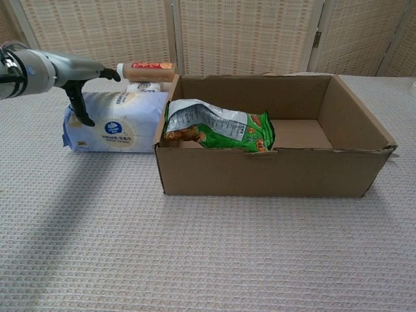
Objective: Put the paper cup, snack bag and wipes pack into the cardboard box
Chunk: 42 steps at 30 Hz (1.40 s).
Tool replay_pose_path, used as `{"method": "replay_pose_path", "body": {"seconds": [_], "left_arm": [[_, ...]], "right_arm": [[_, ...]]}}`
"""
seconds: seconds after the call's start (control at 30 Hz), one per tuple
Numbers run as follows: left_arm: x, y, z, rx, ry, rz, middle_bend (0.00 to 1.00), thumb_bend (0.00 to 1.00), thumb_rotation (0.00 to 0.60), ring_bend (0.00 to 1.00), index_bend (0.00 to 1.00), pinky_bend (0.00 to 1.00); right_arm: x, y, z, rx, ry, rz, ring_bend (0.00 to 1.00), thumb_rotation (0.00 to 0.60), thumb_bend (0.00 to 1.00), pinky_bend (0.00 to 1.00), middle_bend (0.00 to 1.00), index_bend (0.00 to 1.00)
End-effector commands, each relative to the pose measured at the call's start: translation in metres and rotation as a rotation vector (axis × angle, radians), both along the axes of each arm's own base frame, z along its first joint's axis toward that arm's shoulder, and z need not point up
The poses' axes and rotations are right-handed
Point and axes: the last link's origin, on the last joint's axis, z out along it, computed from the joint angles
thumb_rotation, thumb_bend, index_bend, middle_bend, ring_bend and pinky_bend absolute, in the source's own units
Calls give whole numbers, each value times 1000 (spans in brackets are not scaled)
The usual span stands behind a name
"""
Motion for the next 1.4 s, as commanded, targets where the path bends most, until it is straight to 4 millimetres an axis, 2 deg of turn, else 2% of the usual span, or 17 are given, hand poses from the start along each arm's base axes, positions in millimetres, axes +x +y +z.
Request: {"method": "replay_pose_path", "body": {"seconds": [0.03, 0.33, 0.43, 0.53, 0.67, 0.8, 1.0, 1.2, 1.4], "left_arm": [[-1, 4, -10, -14, -5, 19, 0, 186, 600, 0, 0, 119], [-8, 16, -19, -14, 17, 52, 0, 191, 600, 0, 0, 165], [-14, 18, -19, -6, 33, 64, 14, 210, 600, 13, 0, 232], [-20, 17, -19, -6, 50, 82, 135, 234, 600, 116, 21, 324], [-24, 15, -16, 0, 67, 86, 383, 282, 600, 334, 263, 531], [-23, 16, -6, 22, 66, 73, 525, 325, 600, 447, 427, 648], [-8, 17, 27, 83, 68, 20, 657, 356, 600, 555, 555, 733], [10, 14, 74, 155, 82, -21, 684, 356, 600, 580, 581, 752], [47, 3, 113, 202, 62, -96, 706, 357, 600, 601, 591, 767]], "right_arm": [[-1, -2, 0, -3, 3, -7, 0, 600, 76, 0, 0, 38], [-1, -5, 0, -6, 9, -18, 0, 600, 76, 0, 0, 38], [-1, -5, 0, -9, 10, -21, 0, 600, 76, 0, 0, 38], [-1, -5, -1, -3, 11, -19, 0, 600, 76, 0, 0, 39], [-1, -5, -1, -4, 11, -17, 0, 600, 76, 0, 0, 39], [-1, -5, 0, -6, 10, -15, 0, 600, 76, 0, 0, 39], [-1, -4, 0, -5, 8, -15, 0, 600, 76, 0, 0, 38], [0, -3, 0, -2, 3, -3, 0, 600, 76, 0, 0, 38], [2, -1, 0, 5, -6, 14, 0, 600, 76, 0, 0, 38]]}}
